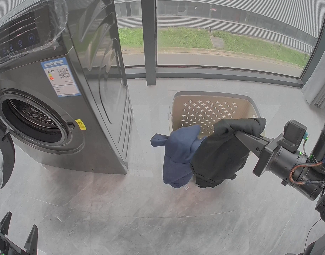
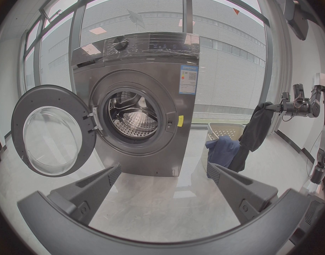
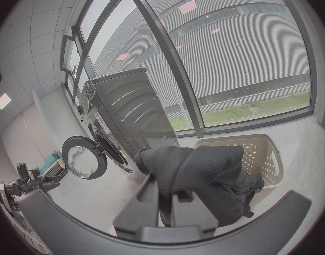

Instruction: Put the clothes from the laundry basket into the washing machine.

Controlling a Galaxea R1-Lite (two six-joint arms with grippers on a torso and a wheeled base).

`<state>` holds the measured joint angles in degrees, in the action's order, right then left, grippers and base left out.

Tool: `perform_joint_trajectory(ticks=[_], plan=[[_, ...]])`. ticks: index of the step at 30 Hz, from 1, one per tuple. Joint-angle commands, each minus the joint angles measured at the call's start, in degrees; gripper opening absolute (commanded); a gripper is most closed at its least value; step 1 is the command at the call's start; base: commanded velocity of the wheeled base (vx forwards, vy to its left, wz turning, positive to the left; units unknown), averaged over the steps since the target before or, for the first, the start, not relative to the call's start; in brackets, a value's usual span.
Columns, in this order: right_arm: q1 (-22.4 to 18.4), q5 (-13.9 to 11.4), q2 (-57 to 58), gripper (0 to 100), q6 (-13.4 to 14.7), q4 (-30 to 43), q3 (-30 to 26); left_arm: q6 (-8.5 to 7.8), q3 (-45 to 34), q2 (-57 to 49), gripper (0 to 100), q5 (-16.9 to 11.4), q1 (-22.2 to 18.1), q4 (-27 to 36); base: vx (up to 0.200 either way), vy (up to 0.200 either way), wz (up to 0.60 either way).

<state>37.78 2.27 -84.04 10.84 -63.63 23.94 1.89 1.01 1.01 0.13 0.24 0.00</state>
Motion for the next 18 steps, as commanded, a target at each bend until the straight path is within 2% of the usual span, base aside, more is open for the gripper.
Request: perform_joint_trajectory(ticks=[1,18], plan=[[0.01,0.02,-0.16,0,0.06,0.0,0.05,0.04,-0.84,-0.66,100,0.04,0.02,0.0,0.0,0.2,0.0],[-0.07,0.46,-0.25,0,0.24,0.0,0.05,0.04,-0.84,-0.66,100,0.04,0.02,0.0,0.0,0.2,0.0]])
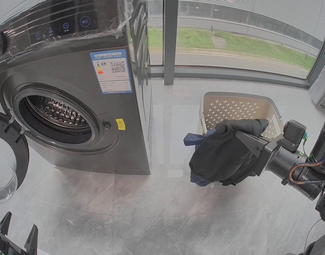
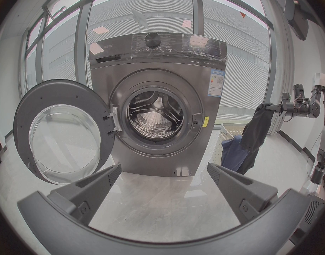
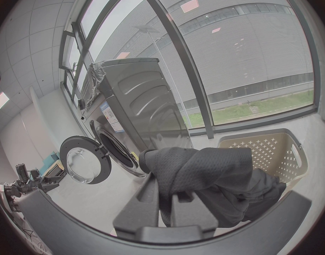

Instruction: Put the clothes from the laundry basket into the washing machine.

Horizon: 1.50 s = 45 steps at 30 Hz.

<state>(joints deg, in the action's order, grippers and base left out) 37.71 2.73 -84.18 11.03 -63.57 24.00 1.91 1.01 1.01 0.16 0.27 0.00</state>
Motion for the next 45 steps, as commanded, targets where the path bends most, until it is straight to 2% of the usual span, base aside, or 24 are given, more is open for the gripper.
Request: perform_joint_trajectory(ticks=[1,12,18,27,33,42,45], plan=[[-0.18,-0.09,-0.11,0,0.04,-0.06,-0.01,0.02,-0.84,-0.66,100,0.02,0.0,0.0,0.0,0.0,0.0],[-0.97,-0.53,-0.46,0,0.48,-0.15,-0.1,0.02,-0.84,-0.66,100,0.02,0.0,0.0,0.0,0.0,0.0],[-1.06,-0.62,-0.55,0,0.48,-0.15,-0.01,-0.07,-0.84,-0.66,100,0.02,0.0,0.0,-0.2,0.0,0.0],[-0.97,-0.53,-0.55,0,0.48,-0.15,0.08,-0.07,-0.84,-0.66,100,0.02,0.0,0.0,0.0,0.0,0.0],[-0.97,-0.62,-0.64,0,0.48,-0.15,-0.01,0.11,-0.92,-0.66,100,0.02,0.0,0.0,0.0,0.2,0.0],[-0.97,-0.62,-1.34,0,0.48,-0.15,0.17,0.02,-0.84,-0.66,100,0.02,0.0,0.0,0.0,0.0,0.0],[-0.97,-0.53,-1.34,0,0.48,-0.15,-0.01,0.11,-0.84,-0.66,100,0.02,0.0,0.0,0.0,0.2,0.0]])
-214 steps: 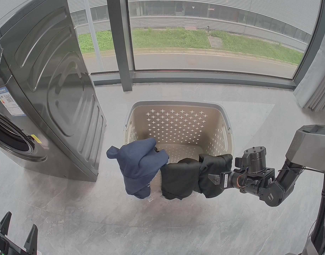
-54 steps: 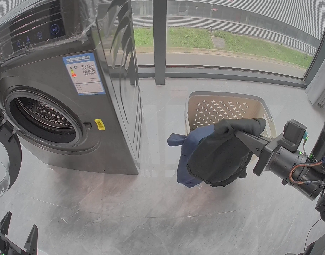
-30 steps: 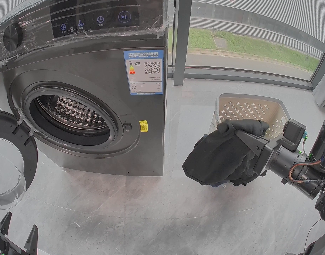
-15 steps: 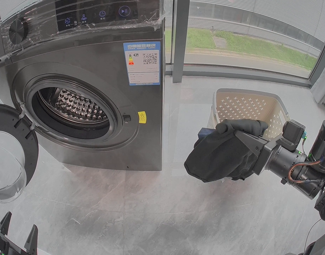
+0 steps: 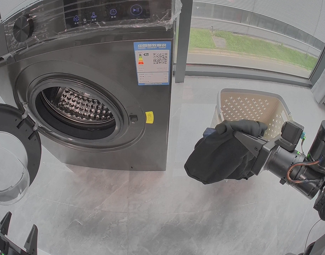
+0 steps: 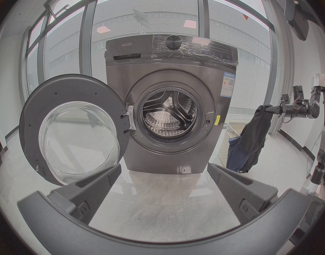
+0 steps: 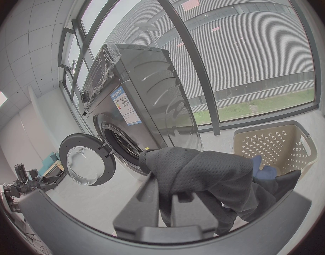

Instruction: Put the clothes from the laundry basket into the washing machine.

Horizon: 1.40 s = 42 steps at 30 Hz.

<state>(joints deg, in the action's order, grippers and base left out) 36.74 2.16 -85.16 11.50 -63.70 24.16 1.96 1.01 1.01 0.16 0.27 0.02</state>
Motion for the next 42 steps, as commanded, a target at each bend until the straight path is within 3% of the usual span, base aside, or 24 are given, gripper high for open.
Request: perform_joint_trajectory(ticks=[1,15,21,30,36,42], plan=[[0.0,0.04,-0.09,0,0.02,-0.02,-0.08,-0.03,-0.84,-0.66,100,0.02,0.0,-0.02,0.0,0.2,0.0],[-0.18,0.22,0.09,0,0.02,-0.02,0.27,-0.03,-0.84,-0.66,100,0.02,0.0,-0.02,0.0,0.2,0.0],[-0.53,0.22,-0.53,0,-0.07,-0.02,0.18,0.06,-0.84,-0.66,100,0.02,0.0,-0.02,0.0,0.0,0.0],[-1.94,0.3,-0.44,0,-0.16,-0.02,0.54,0.06,-0.84,-0.66,100,0.02,0.0,-0.02,-0.2,0.0,0.0],[-1.94,0.3,-0.53,0,-0.07,-0.02,0.45,0.23,-0.84,-0.66,100,0.02,0.0,-0.02,0.0,0.0,0.0],[-2.2,0.3,-0.53,0,-0.16,-0.02,0.62,0.15,-0.84,-0.66,100,0.02,0.0,-0.02,0.0,0.2,0.0]])
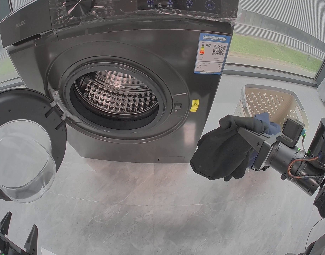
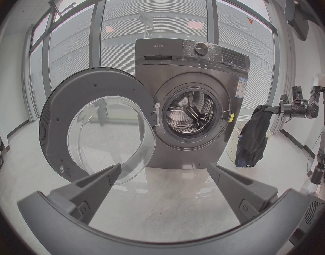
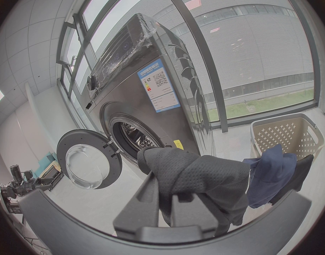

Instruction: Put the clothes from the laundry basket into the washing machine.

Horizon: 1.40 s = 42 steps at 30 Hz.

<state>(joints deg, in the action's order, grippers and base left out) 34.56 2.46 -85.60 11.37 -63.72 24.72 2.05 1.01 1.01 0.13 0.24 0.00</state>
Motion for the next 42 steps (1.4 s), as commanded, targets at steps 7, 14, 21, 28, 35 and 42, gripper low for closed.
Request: perform_joint_trajectory(ticks=[7,14,21,28,35,42], plan=[[-0.02,0.0,-0.09,0,0.05,0.0,-0.03,0.24,-0.92,-0.66,100,0.13,0.02,0.0,0.0,0.2,0.0],[-0.02,0.0,-0.35,0,0.05,0.0,-0.03,0.15,-0.84,-0.66,100,0.13,0.02,0.0,0.0,0.057,0.0],[-0.02,0.0,-0.09,0,-0.04,0.0,0.15,0.06,-0.84,-0.66,100,0.13,0.02,0.0,0.0,0.086,0.0],[-0.02,0.0,-0.27,0,0.05,0.0,0.06,0.15,-0.84,-0.66,100,0.13,0.02,0.0,0.0,0.086,0.0],[-0.02,0.0,-0.35,0,0.05,0.0,0.06,0.06,-0.84,-0.66,100,0.13,0.02,0.0,0.0,0.0,0.0],[-0.02,0.0,-0.27,0,0.05,0.0,0.06,0.15,-0.84,-0.66,100,0.13,0.02,0.0,0.0,0.0,0.0]])
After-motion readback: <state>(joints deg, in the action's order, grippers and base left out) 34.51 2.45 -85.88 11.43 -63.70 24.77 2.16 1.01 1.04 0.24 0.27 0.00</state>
